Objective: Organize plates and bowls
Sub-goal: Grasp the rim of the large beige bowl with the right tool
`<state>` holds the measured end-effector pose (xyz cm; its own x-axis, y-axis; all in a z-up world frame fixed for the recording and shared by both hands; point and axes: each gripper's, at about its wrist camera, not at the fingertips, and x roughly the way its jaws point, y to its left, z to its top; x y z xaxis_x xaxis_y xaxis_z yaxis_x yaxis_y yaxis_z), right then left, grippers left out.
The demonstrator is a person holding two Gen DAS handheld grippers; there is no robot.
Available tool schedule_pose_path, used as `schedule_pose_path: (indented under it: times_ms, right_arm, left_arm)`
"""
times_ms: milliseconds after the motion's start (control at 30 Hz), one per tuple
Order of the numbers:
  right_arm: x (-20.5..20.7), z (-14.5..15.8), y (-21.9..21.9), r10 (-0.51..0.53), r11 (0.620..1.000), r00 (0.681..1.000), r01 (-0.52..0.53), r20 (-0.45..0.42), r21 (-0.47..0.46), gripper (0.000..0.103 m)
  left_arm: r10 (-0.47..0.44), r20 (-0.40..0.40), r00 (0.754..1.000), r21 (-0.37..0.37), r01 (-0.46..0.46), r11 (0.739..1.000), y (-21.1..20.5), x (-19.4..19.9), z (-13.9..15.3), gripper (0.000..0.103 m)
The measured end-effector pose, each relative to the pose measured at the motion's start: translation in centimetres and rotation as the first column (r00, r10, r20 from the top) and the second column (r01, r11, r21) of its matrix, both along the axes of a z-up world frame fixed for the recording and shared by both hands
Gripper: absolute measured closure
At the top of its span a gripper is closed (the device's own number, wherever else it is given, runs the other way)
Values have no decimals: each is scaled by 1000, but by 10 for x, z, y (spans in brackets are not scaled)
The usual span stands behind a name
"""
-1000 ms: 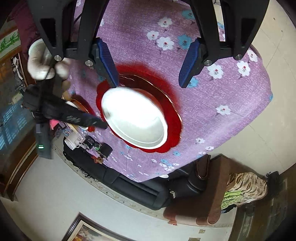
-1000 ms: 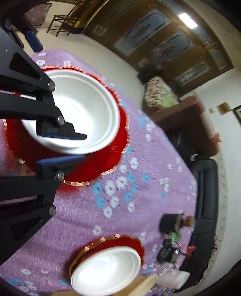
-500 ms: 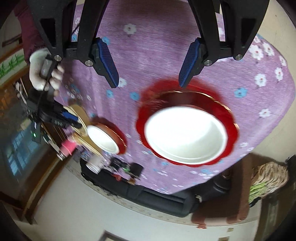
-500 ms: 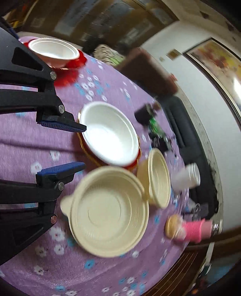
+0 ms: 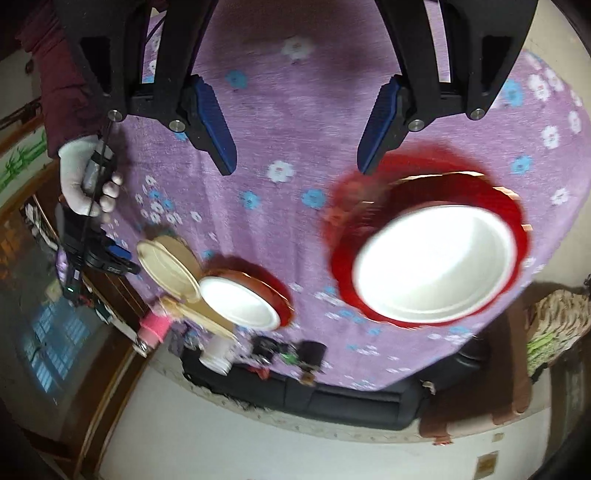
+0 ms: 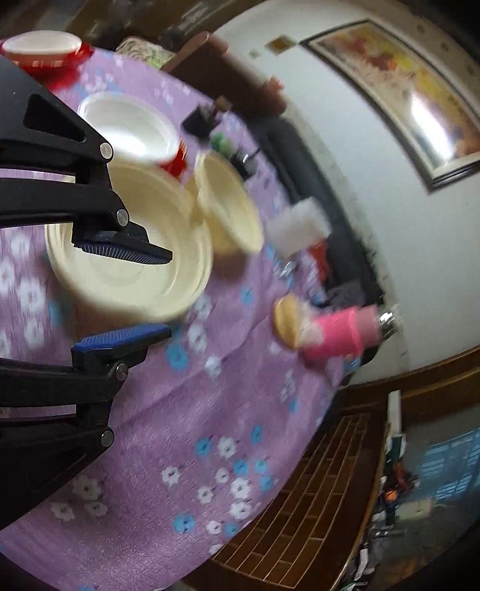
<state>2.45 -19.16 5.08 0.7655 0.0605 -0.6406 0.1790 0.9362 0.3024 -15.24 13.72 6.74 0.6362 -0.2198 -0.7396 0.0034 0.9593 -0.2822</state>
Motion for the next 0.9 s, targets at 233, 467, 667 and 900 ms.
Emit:
schedule_pose_path:
  times_ms: [233, 467, 667, 900]
  right_arm:
    - [35, -47, -8, 122, 985, 984, -104, -132, 137, 79]
    - [17, -50, -13, 190, 944, 968, -134, -165, 302, 94]
    - [-24, -49, 6, 357, 907, 904, -277, -234, 316, 94]
    - [-77, -22, 37, 436, 895, 880, -402, -190, 192, 94]
  left_arm:
    - [-75, -36, 997, 5, 75, 997, -36, 13, -8, 36]
    - [-82, -3, 997, 58, 82, 995, -36, 17, 10, 36]
    - [-137, -9, 991, 35, 137, 990, -51, 24, 10, 35]
    - [-227, -88, 970, -40, 224, 974, -90, 48, -18, 35]
